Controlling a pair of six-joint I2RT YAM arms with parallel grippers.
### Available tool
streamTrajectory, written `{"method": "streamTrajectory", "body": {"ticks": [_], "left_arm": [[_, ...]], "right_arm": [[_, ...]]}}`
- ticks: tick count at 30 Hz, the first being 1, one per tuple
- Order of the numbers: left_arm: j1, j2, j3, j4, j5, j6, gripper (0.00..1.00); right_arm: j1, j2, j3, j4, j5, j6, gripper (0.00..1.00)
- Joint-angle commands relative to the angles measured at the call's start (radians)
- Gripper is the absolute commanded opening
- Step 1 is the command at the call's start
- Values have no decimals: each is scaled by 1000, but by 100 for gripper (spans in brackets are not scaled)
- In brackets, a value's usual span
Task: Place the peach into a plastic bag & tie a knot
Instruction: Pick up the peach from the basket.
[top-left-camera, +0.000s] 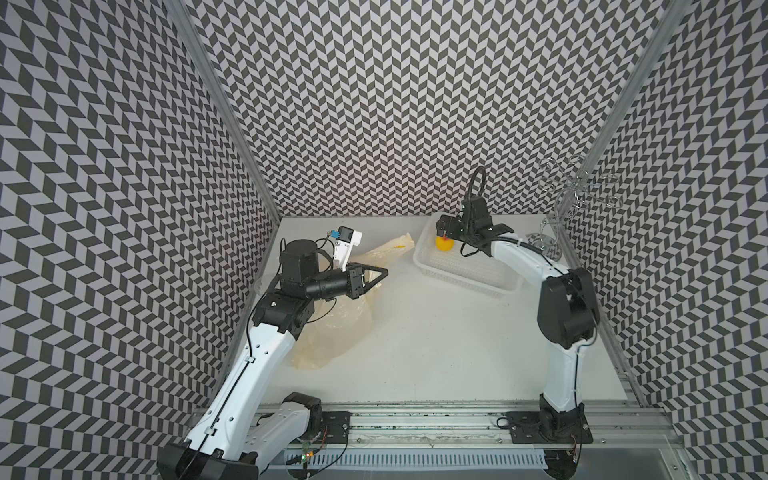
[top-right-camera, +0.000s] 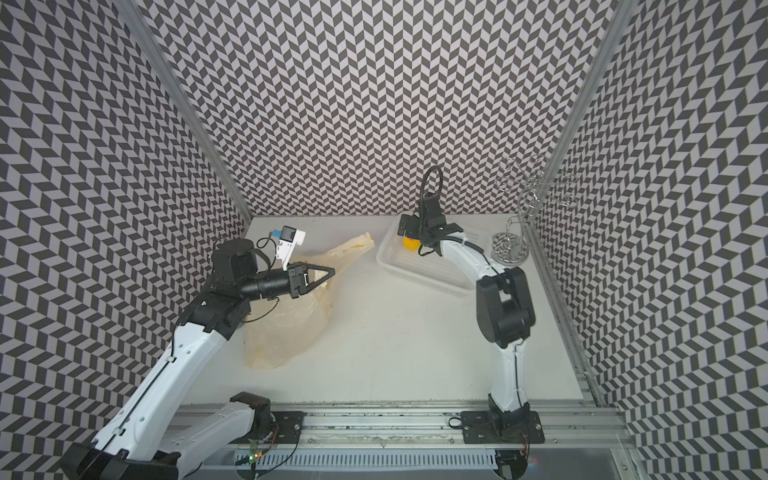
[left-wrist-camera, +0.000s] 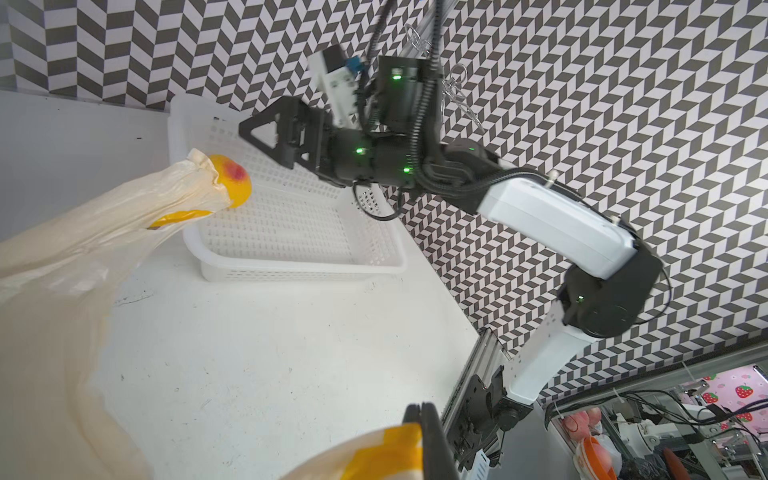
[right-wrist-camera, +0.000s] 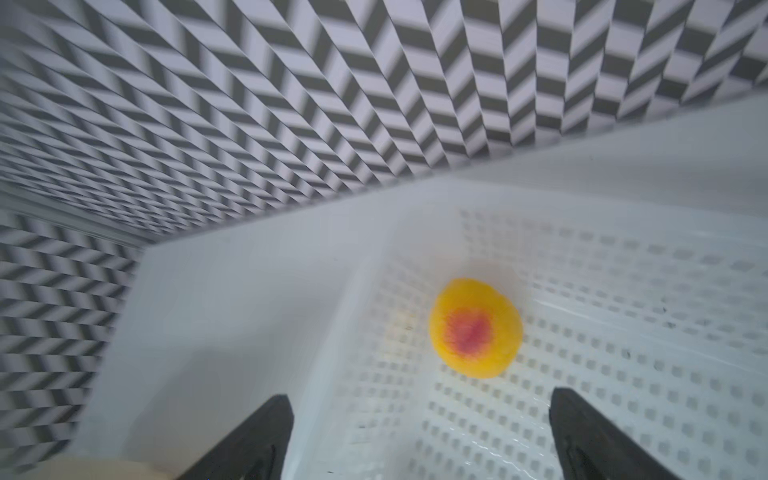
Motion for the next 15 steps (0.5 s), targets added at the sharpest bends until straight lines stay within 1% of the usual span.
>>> {"method": "streamTrajectory", "body": {"ticks": [1,5,12,15], "left_arm": [[-4,-5,-9,34,3,18,0],[-3,-8,-21,44,0,16,0],[-5,0,-30,48,2,12,0],[-7,0,-29,47,1,11,0]], "right_arm": [[16,74,53,-69,159,-55,98],[15,144,86,-31,181,-61,97],[12,218,150,4,96,-71,96],[13,285,243,-32,82,-67,95]]}}
